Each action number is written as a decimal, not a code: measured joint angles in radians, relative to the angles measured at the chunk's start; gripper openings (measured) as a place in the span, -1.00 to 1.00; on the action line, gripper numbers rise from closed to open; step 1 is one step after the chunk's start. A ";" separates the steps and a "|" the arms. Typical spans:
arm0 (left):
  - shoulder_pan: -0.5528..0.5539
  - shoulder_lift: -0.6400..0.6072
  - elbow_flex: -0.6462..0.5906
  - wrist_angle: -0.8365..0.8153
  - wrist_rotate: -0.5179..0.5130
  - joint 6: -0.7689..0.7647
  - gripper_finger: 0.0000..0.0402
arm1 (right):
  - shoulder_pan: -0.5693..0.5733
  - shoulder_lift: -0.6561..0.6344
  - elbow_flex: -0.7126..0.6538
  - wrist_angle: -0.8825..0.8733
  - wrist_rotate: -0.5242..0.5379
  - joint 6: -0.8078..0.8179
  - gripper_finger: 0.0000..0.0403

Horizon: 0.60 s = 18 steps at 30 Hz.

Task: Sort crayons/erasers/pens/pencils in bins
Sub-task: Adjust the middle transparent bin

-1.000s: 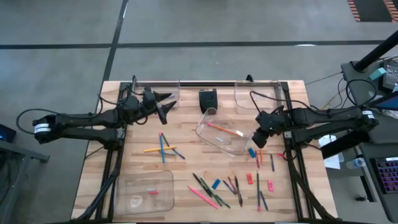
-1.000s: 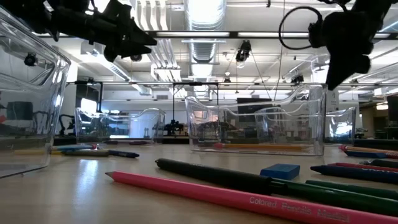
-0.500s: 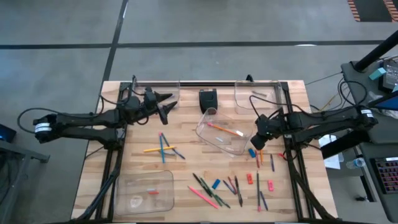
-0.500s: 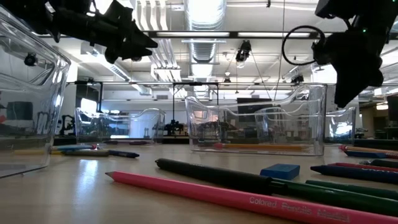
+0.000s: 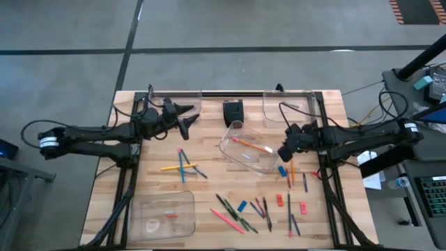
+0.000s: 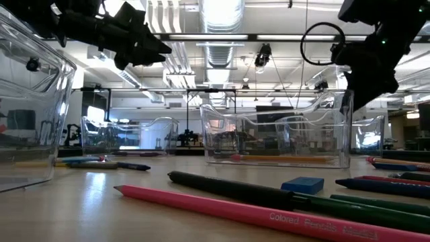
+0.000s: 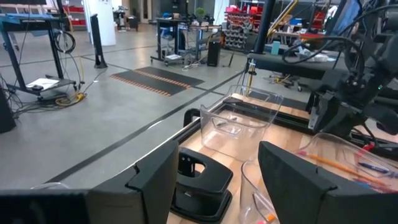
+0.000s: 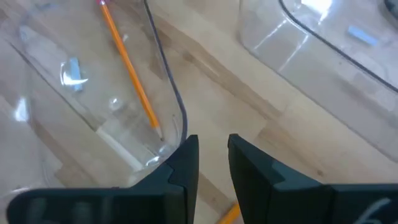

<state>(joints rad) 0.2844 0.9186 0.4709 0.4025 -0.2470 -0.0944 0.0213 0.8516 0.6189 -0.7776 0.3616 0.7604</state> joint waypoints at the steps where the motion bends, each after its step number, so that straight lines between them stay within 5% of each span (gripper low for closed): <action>1: 0.000 0.002 0.000 -0.001 0.000 0.000 0.03 | -0.002 0.000 0.007 -0.007 -0.014 -0.005 -0.61; 10: 0.001 0.009 0.001 0.000 0.000 0.000 0.03 | 0.039 0.000 0.008 -0.080 -0.210 0.027 -0.66; 18: 0.000 0.010 0.001 0.008 0.000 -0.003 0.03 | 0.039 0.001 -0.027 0.057 -0.129 -0.022 -0.66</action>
<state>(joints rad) 0.2848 0.9291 0.4717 0.4108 -0.2469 -0.0972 0.0603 0.8524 0.5915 -0.7204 0.2329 0.7385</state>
